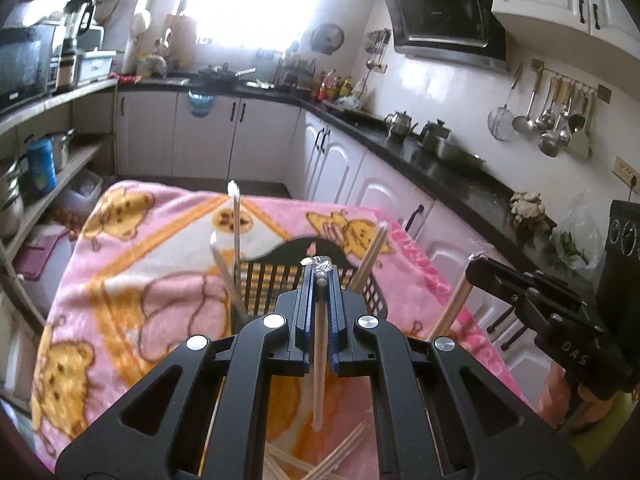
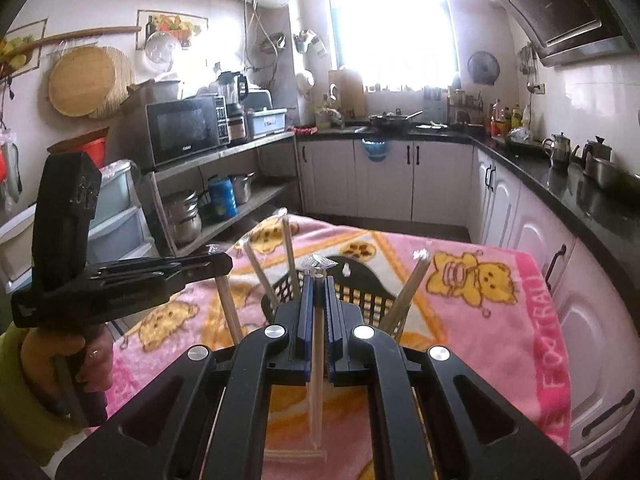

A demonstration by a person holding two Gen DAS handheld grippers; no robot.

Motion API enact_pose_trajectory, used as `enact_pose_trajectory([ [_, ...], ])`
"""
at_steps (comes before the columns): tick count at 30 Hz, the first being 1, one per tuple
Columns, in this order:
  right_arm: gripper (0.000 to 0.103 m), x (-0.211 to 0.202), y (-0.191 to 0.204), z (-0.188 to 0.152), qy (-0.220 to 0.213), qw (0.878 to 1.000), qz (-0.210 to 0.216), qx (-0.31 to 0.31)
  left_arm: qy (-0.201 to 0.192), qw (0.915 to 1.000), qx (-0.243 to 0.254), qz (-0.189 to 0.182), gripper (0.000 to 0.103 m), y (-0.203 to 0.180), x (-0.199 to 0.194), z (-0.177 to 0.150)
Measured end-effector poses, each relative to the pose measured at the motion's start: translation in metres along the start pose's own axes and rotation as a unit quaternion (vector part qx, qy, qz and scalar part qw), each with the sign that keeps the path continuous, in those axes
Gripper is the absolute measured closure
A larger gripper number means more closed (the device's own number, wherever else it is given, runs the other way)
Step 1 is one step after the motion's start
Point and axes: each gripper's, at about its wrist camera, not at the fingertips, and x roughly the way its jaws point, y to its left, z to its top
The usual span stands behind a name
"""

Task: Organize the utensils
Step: 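Lift the chopstick with the left tool while the right tool lifts its chopstick above the caddy, then lower the chopstick into the caddy with the left tool while the right tool lowers its chopstick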

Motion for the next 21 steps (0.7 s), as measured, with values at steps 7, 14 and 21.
enact_pose_trajectory([
  [7,0.098,-0.006,-0.014,0.025,-0.025,0.999,-0.018,0.008,-0.019,0.9998,0.010,0.005,0.101,-0.006,0.002,0.031],
  [14,0.098,-0.006,-0.031,0.050,-0.054,0.998,-0.039,0.012,-0.032,0.9992,0.023,0.002,0.101,-0.013,0.014,0.056],
  [21,0.098,0.005,-0.045,0.069,-0.069,0.996,-0.045,0.020,-0.048,0.9982,0.035,0.008,0.101,-0.015,0.030,0.073],
])
